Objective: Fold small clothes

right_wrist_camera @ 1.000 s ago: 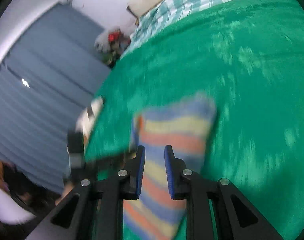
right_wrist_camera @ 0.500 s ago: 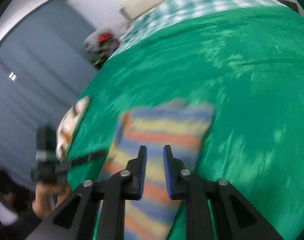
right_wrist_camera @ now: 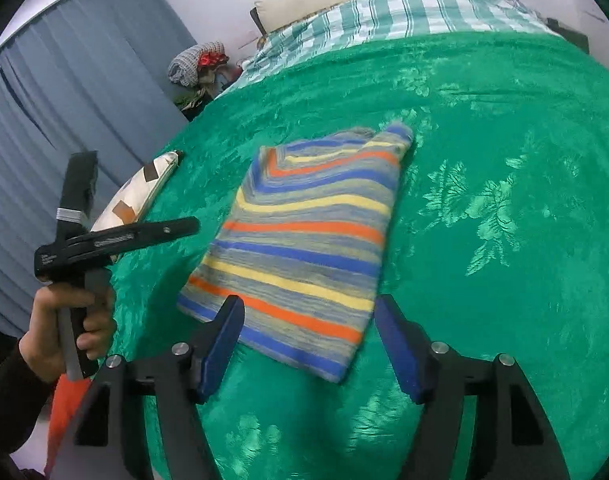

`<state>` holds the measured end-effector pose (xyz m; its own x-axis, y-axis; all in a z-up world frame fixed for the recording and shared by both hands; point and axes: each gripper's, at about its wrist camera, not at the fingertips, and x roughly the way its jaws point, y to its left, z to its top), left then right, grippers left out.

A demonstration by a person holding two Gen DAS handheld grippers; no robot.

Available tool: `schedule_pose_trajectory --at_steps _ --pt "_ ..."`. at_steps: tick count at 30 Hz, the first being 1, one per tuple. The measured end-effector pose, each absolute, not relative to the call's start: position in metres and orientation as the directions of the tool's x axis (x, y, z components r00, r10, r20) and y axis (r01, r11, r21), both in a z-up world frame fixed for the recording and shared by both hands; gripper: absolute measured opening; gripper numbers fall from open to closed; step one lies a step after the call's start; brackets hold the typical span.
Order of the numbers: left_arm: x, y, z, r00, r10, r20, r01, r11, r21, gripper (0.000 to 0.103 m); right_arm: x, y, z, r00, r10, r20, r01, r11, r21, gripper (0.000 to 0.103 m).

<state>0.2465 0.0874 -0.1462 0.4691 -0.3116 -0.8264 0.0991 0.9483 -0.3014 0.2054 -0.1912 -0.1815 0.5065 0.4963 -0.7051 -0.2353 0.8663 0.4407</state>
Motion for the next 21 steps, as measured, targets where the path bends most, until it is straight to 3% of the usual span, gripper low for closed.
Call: schedule_pose_trajectory --at_steps 2,9,10,12,13,14,17,21 --pt "0.258 0.092 -0.155 0.449 -0.389 -0.805 0.102 0.917 -0.386 0.084 0.22 -0.21 -0.181 0.511 0.53 -0.677 -0.197 0.839 0.508 0.068" --pt "0.29 0.087 -0.193 0.347 -0.498 -0.795 0.089 0.861 -0.501 0.083 0.289 -0.233 -0.212 0.418 0.655 -0.63 -0.111 0.725 0.68 0.068" --pt "0.294 0.083 -0.194 0.348 -0.51 -0.787 0.107 0.855 -0.507 0.08 0.299 -0.228 -0.221 0.392 0.681 -0.619 -0.107 0.702 0.704 0.067" --pt "0.301 0.075 -0.199 0.338 -0.528 -0.779 0.122 0.845 -0.521 0.063 0.318 -0.219 -0.238 0.371 0.712 -0.596 -0.089 0.666 0.74 0.064" --pt "0.307 0.072 -0.204 0.33 -0.537 -0.776 0.113 0.839 -0.533 0.038 0.324 -0.213 -0.241 0.374 0.724 -0.58 -0.097 0.653 0.751 0.062" --pt "0.311 0.07 -0.207 0.322 -0.541 -0.777 0.1 0.836 -0.54 0.021 0.329 -0.206 -0.244 0.373 0.73 -0.572 -0.106 0.646 0.756 0.055" --pt "0.312 0.065 -0.199 0.358 -0.513 -0.78 0.076 0.849 -0.524 0.017 0.342 -0.188 -0.243 0.397 0.677 -0.62 -0.108 0.705 0.701 0.027" --pt "0.295 0.055 -0.164 0.419 -0.493 -0.763 0.151 0.866 -0.477 0.017 0.325 -0.176 -0.202 0.462 0.625 -0.629 -0.171 0.759 0.628 0.02"
